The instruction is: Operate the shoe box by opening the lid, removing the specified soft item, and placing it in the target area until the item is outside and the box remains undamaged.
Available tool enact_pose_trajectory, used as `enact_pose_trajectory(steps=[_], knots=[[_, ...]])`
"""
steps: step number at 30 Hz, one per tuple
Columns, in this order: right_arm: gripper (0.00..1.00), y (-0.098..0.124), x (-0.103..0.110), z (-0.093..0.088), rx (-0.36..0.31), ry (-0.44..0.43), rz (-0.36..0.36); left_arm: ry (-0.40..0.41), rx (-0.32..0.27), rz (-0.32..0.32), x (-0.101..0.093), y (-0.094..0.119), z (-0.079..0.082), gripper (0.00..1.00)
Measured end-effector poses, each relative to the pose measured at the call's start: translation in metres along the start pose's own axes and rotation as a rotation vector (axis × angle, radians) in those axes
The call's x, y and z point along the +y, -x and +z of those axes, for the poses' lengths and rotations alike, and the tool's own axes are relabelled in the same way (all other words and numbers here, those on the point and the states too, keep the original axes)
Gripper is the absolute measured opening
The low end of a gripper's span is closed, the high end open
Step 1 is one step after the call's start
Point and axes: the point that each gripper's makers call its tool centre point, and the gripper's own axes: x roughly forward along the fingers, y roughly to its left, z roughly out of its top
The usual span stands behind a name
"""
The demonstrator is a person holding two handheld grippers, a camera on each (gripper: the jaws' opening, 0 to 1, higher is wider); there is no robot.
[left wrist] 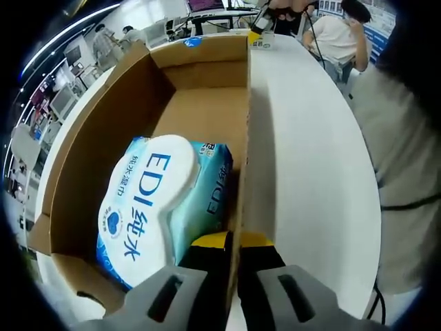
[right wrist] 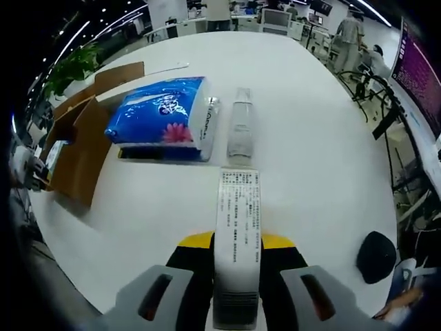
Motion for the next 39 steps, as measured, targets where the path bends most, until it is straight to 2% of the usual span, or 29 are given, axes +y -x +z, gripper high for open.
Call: enact_pose_trajectory(steps=[2,6,9,16,20,26,29,39], knots=[[0.21,0.001,0.004,0.0,-0.009,0.018,0.001,-0.001,0.0,-0.002,0.0,0.0,0.0,0.02],[0.41,0.0,0.005,-0.001,-0.016,-0.007,0.002,-0.002,0.0,-0.004,0.0,0.0,0.0,0.02],[0.51,-0.001,0.004,-0.004,-0.013,-0.024,0.006,-0.001,0.0,-0.003,0.0,0.0,0.0,0.02],[0.54,0.014,-0.002,0.004,-0.062,-0.029,-0.034,-0.002,-0.001,-0.002,0.0,0.0,0.0,0.02],[0.55,0.024,-0.007,0.009,-0.099,-0.068,-0.063,-0.001,0.0,-0.005,0.0,0.0,0.0,0.02],[0.55,0.039,-0.01,0.013,-0.152,-0.065,-0.094,-0.003,-0.001,-0.002,0.0,0.0,0.0,0.02],[0.55,0.045,-0.006,0.017,-0.185,-0.104,-0.065,-0.005,-0.001,-0.004,0.0,0.0,0.0,0.02],[0.54,0.063,-0.003,0.026,-0.244,-0.082,-0.076,-0.008,-0.001,-0.003,0.0,0.0,-0.001,0.02]])
